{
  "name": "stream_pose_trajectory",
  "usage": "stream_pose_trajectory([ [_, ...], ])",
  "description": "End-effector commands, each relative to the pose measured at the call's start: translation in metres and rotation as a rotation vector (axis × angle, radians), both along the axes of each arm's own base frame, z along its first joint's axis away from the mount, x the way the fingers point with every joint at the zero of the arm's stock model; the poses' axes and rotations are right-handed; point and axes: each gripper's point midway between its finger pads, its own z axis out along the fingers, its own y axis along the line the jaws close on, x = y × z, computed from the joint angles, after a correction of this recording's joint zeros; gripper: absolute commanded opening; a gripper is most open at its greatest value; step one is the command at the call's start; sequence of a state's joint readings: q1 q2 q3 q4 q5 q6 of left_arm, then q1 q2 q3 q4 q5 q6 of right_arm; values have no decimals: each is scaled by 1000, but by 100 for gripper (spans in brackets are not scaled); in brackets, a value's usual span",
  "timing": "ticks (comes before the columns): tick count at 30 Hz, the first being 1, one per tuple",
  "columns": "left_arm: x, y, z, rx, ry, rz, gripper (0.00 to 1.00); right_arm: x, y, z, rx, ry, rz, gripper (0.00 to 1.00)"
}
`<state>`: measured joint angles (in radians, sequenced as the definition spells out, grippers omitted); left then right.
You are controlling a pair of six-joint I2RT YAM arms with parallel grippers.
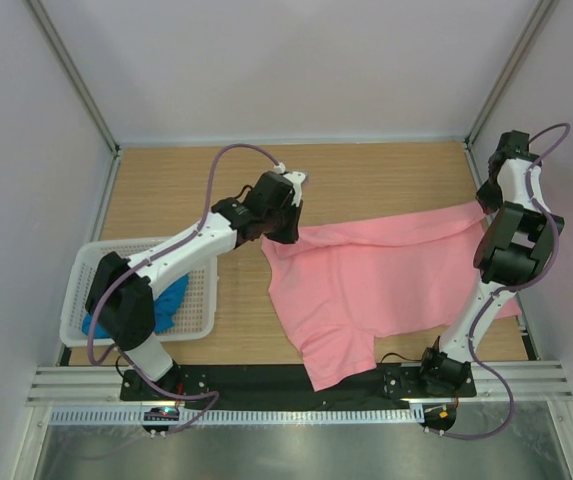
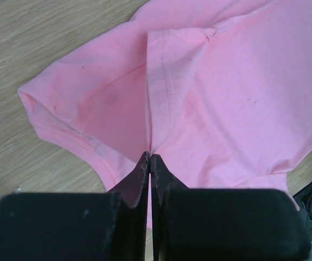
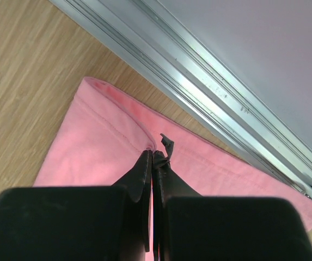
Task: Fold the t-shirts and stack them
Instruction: Fold the tshirt
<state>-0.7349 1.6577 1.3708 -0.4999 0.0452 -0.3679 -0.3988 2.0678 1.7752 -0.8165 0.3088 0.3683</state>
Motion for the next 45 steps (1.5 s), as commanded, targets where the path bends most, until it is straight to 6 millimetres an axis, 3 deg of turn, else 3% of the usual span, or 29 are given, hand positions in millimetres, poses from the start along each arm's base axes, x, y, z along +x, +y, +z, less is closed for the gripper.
stream_pose_trajectory([
  [1,-3,5,12,-10,-17,18,0,-13,-2,-1,-31,40,-4,1],
  [11,-15,2,-5,-15,52,-5,0,-29,-7,-21,-50,124,-43,3],
  [21,-28,-6,-17,-33,107,-41,0,-35,-10,-25,-67,154,-50,5],
  [31,-47,-3,-43,-14,188,-57,1,-38,-12,-27,-75,193,-51,15],
  [33,-50,-1,-46,-1,201,-54,13,-38,-7,-30,-44,197,-41,25],
  [34,-52,7,-48,36,211,-36,27,-43,-2,-31,-18,222,-39,29],
  [35,-49,11,-45,50,197,-15,34,-41,-1,-29,-12,219,-35,33],
  [36,-46,14,-36,58,179,1,41,-42,2,-26,-10,221,-31,42],
  [37,-44,18,-25,55,153,14,54,-44,3,-23,-11,224,-32,45],
  [40,-36,29,1,48,89,55,75,-42,8,-2,-59,196,-1,57],
  [43,-25,31,7,29,85,82,78,-42,12,13,-66,164,-2,62],
  [45,-16,29,6,26,89,90,73,-34,30,21,-23,113,27,63],
])
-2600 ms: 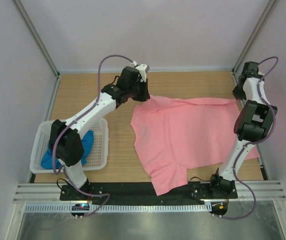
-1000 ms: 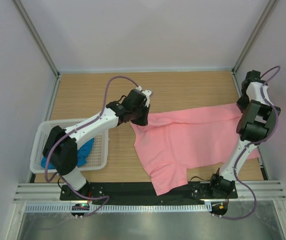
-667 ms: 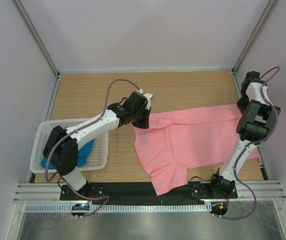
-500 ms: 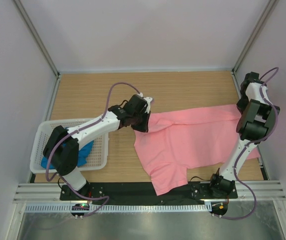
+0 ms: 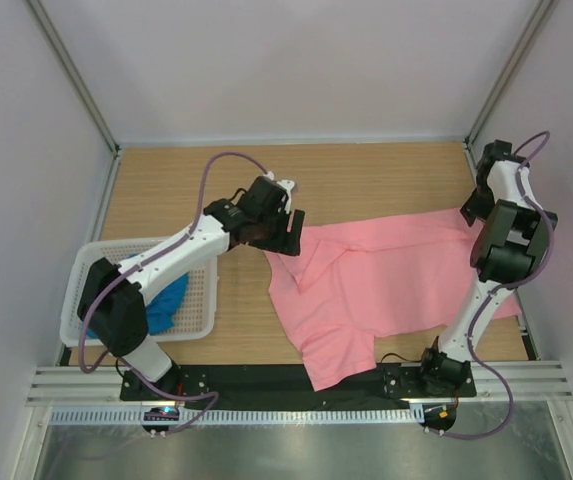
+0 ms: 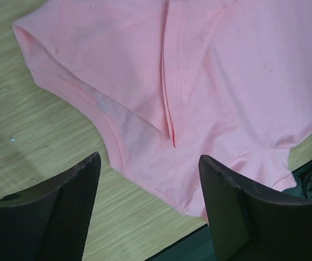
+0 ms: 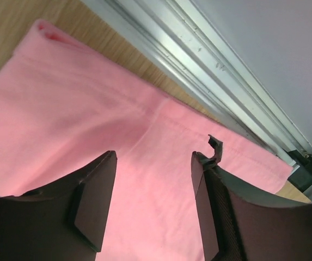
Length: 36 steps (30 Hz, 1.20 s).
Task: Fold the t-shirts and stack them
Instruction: Fold the tshirt
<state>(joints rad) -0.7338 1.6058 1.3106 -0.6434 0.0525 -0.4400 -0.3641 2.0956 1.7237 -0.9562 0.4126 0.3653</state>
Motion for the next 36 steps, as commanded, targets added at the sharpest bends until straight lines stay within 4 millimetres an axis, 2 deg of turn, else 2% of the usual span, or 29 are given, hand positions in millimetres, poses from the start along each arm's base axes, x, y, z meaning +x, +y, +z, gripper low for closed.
stream_pose_trajectory([
  [1,25,1,23,-34,-49,54,71,18,35,49,10,-136,71,65],
  [2,31,1,11,-37,-3,65,68,25,51,52,26,-156,105,65],
  [3,37,0,9,-55,13,77,62,34,71,58,54,-209,137,66],
  [4,43,-1,7,-70,26,87,60,44,114,56,123,-233,227,66],
  [6,56,-1,-2,-96,53,120,52,57,160,59,195,-293,317,72],
  [7,62,-2,-2,-109,56,129,49,60,195,60,283,-323,372,72],
  [8,69,0,-11,-110,78,148,46,61,238,60,337,-333,456,73],
  [10,76,-6,-13,-147,95,137,38,64,290,60,454,-363,529,75],
  [11,80,-10,-21,-150,115,133,37,59,326,58,497,-357,593,76],
  [13,87,-10,-29,-173,139,142,31,58,358,55,558,-360,628,76],
  [14,91,-9,-32,-180,149,154,28,51,385,43,610,-327,645,76],
  [16,99,-1,-47,-186,189,190,20,48,408,33,650,-307,663,76],
  [18,102,1,-60,-180,216,201,18,41,420,18,641,-256,667,75],
  [22,104,8,-78,-152,242,205,19,42,423,8,596,-197,694,71],
  [23,103,8,-83,-148,253,206,19,31,417,1,571,-119,694,69],
  [24,101,9,-87,-142,266,208,19,37,413,1,521,-114,696,67],
  [27,96,8,-95,-141,297,207,19,27,414,6,464,-97,719,57],
  [28,95,9,-98,-139,300,202,20,28,409,6,395,-103,722,55],
  [32,92,9,-109,-139,333,188,22,25,416,8,306,-75,809,54],
  [33,91,10,-110,-144,344,188,22,25,416,15,281,-61,828,54],
  [34,91,11,-113,-143,350,192,22,25,414,11,239,-38,850,55],
  [36,90,12,-113,-144,355,194,23,22,421,17,196,-24,897,54],
])
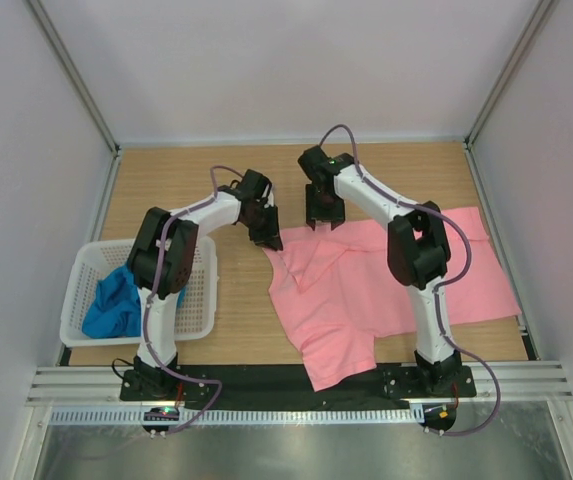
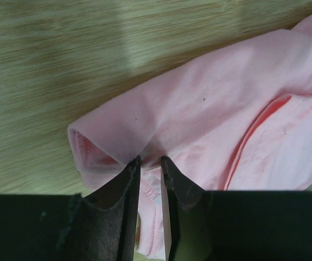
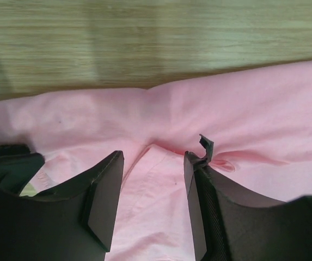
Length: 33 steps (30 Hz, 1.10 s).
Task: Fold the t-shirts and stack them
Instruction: Fold the tshirt
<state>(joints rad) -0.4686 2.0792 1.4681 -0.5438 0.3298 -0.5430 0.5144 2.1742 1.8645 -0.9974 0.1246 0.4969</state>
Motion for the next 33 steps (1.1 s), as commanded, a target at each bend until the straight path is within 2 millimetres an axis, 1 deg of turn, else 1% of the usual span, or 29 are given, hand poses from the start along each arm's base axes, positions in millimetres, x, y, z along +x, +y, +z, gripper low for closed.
stream_pose_trajectory([
  [1,6,-4,1,-37,-7,-9,23,4,-5,20,-163,-63,88,55],
  [3,5,-4,0,-41,-1,-8,24,-2,-2,19,-190,-53,119,53],
  [6,4,-5,1,-50,4,-11,24,-7,-5,12,-219,-32,128,50],
  [10,4,-3,3,-47,-2,-6,24,-10,-1,4,-194,-16,147,47],
  [11,5,-1,2,-45,0,-1,24,-10,-1,1,-195,-18,147,45],
  [12,4,-1,2,-45,2,-3,24,-11,-1,-2,-202,-14,156,40],
  [13,5,-1,1,-47,2,-2,24,-11,-2,-3,-205,-10,157,38],
  [17,6,0,0,-45,0,4,24,-13,-1,-7,-202,-3,160,38],
  [22,7,0,0,-48,-1,7,24,-18,0,-18,-196,25,160,37],
  [28,5,0,-1,-55,9,14,24,-18,2,-25,-184,33,160,36],
  [33,3,1,-3,-53,12,17,24,-18,4,-28,-175,32,165,36],
])
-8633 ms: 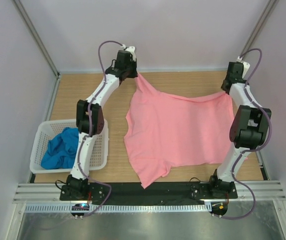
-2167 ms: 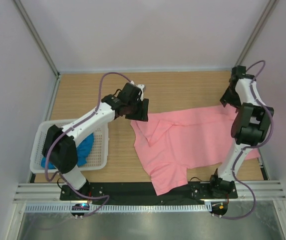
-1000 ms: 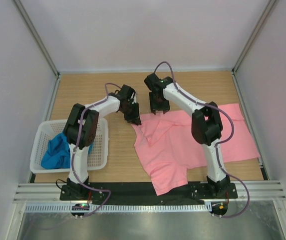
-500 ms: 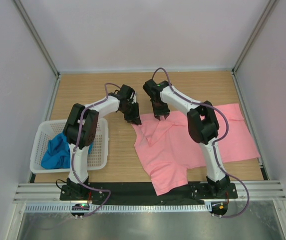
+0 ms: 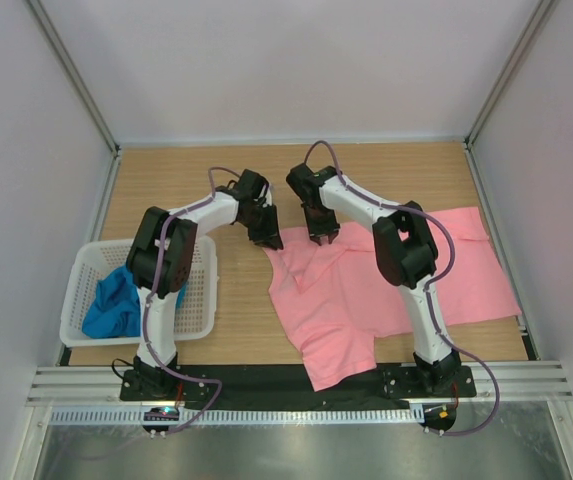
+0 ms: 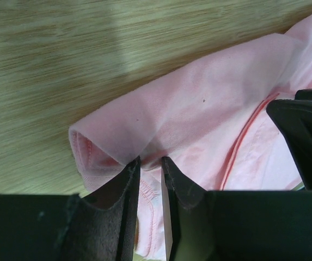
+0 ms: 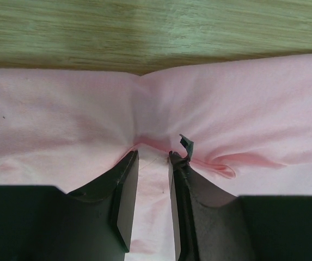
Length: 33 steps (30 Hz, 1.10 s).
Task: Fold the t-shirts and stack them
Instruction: Fold the tshirt
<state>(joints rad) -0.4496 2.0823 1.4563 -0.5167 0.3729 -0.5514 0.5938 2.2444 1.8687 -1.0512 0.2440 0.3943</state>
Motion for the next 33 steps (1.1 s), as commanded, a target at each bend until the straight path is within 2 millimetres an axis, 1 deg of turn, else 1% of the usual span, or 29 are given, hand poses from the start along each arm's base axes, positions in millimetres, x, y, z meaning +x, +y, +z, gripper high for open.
stream_pose_trajectory([
  [1,0,2,-4,-8,1,12,24,2,5,-2,14,-8,15,35],
  [4,0,2,-5,-11,3,13,24,2,4,-6,9,-2,22,35],
  [6,-1,2,-6,-11,5,14,24,2,1,-7,-5,-7,29,33],
  [8,-1,2,-6,-13,2,15,24,2,-1,-7,-13,-11,32,22],
  [10,-2,2,-7,-10,3,18,24,4,-3,-3,-21,-27,32,16],
  [11,-1,3,-6,-10,-2,19,24,3,-4,-3,-24,-29,35,15],
  [12,-2,3,-8,-6,1,20,24,5,-5,2,-22,-42,34,12],
  [14,-2,4,-9,-5,2,20,24,3,-6,9,-21,-47,32,3],
  [15,-2,4,-8,-8,1,19,24,3,-6,14,-16,-55,29,1],
  [16,-2,4,-8,-8,2,17,24,0,-7,23,-8,-66,24,1],
  [18,-3,5,-9,-6,3,17,24,-4,-9,31,3,-71,19,1],
  [19,-3,7,-9,-3,6,20,23,-5,-10,44,16,-94,15,1],
  [20,-3,6,-10,-1,6,18,23,-11,-14,43,11,-86,12,1],
  [21,-2,8,-9,1,4,20,23,-13,-16,46,18,-93,9,1],
  [22,-3,8,-9,2,5,18,23,-21,-19,42,18,-74,10,1],
  [23,-2,9,-10,4,5,20,23,-26,-19,49,34,-78,14,1],
  [24,-2,9,-9,3,6,19,23,-30,-19,48,42,-72,16,1],
  [25,-3,10,-10,6,10,22,23,-40,-24,40,39,-44,13,1],
  [26,-3,9,-9,5,8,17,23,-44,-26,46,49,-56,12,1],
  [27,-2,10,-8,6,5,18,23,-46,-27,44,55,-57,7,1],
  [28,-3,11,-9,12,8,16,23,-57,-33,37,44,-35,4,1],
  [30,-2,11,-7,12,4,13,23,-65,-33,38,75,-36,-2,1],
  [31,-3,11,-7,15,6,12,23,-76,-36,29,77,-4,-2,1],
  [32,-3,12,-7,14,6,11,23,-82,-33,30,114,7,6,1],
  [33,-4,13,-6,14,3,10,23,-83,-31,28,135,-3,5,1],
])
